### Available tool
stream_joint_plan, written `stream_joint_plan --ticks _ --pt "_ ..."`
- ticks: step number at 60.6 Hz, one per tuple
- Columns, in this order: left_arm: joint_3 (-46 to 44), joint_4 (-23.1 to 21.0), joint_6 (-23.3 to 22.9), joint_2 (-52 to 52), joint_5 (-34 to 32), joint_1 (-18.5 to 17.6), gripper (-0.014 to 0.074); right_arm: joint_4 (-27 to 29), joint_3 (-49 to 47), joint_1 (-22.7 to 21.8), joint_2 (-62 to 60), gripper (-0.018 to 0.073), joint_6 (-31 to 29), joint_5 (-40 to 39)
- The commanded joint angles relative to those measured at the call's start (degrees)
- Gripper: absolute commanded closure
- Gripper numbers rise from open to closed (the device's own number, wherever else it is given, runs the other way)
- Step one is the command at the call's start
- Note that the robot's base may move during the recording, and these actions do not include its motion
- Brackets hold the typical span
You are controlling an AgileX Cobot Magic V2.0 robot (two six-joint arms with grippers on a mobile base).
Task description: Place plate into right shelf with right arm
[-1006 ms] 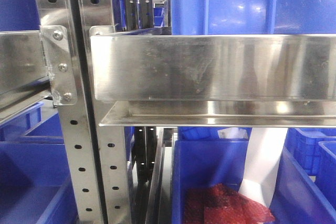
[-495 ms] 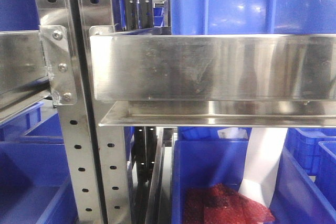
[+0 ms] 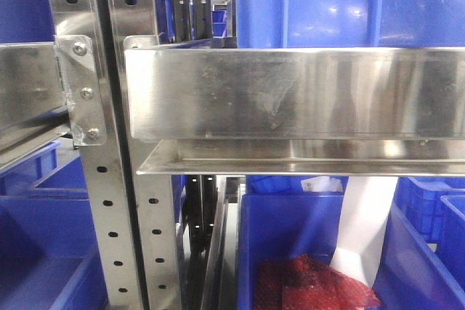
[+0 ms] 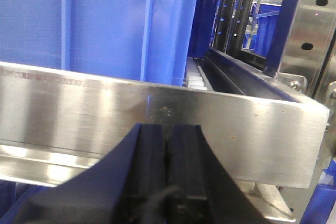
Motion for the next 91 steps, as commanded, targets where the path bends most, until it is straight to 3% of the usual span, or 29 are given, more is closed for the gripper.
stream_joint_plan --ticks 1,10,29,46,63,91 --pt "0.40 0.01 -0.34 -0.67 -5.09 -0.39 0.0643 -0.55 -0.14 -0.22 -7.34 0.0312 0.14 -4.00" --pt "0.40 0.01 -0.34 -0.67 -5.09 -0.39 0.0643 -0.55 7.24 -0.22 -17.01 0.0509 0.14 -5.22" --pt "0.40 0.01 -0.34 -0.67 -5.09 -0.39 0.0643 -0.53 32.97 -0.22 -43.35 0.0505 0.14 -13.19" --pt "0.40 0.01 -0.34 -0.67 -5.09 -0.39 0.0643 -0.36 47.91 -0.22 -62.88 0.0505 0.14 -13.79" --pt "0.40 0.01 -0.34 -0.67 -5.09 -0.39 0.0643 -0.29 52.38 -0.22 -75.08 0.0505 0.14 -11.38" --pt "0.40 0.01 -0.34 -0.67 -5.09 -0.39 0.0643 -0.29 52.79 -0.22 -75.87 0.0505 0.14 -9.05"
